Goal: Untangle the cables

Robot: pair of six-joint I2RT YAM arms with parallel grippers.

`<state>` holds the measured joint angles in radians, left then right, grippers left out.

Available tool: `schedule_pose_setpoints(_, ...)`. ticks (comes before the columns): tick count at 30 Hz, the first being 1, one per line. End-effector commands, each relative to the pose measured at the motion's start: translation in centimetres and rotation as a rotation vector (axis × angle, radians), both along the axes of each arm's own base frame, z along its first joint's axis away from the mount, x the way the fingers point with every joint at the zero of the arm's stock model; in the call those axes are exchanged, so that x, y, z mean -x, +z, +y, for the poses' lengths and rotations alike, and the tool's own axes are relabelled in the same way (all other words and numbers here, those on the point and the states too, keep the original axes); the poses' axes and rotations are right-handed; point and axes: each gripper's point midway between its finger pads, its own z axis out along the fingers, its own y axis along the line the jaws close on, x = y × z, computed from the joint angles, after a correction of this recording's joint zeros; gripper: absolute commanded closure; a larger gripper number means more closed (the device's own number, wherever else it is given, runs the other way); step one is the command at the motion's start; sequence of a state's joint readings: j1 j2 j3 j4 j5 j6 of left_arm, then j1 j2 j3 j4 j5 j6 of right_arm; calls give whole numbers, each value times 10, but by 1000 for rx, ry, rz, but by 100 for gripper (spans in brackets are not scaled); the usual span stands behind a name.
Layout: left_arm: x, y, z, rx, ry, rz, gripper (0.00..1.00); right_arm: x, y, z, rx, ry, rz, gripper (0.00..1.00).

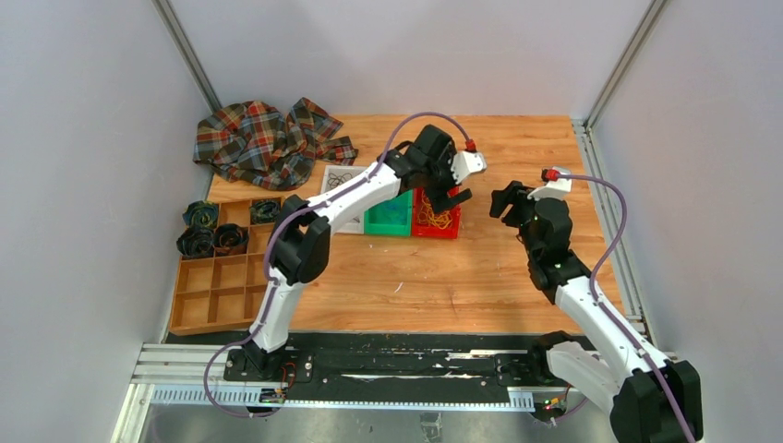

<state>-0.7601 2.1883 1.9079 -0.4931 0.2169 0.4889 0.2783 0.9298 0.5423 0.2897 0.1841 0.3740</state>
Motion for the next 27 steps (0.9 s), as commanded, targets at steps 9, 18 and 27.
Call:
schedule_pose_setpoints(9,44,131,73,15,-10,60,2,-1,7,-19,72,-65,20,23)
schedule_pose_setpoints(18,46,140,226,224,489,212,2,0,-12,-70,165,-341,107,20)
schedule_pose_setpoints(27,33,122,393,423,958,-64,2,35,-24,-147,261,-751,111,19)
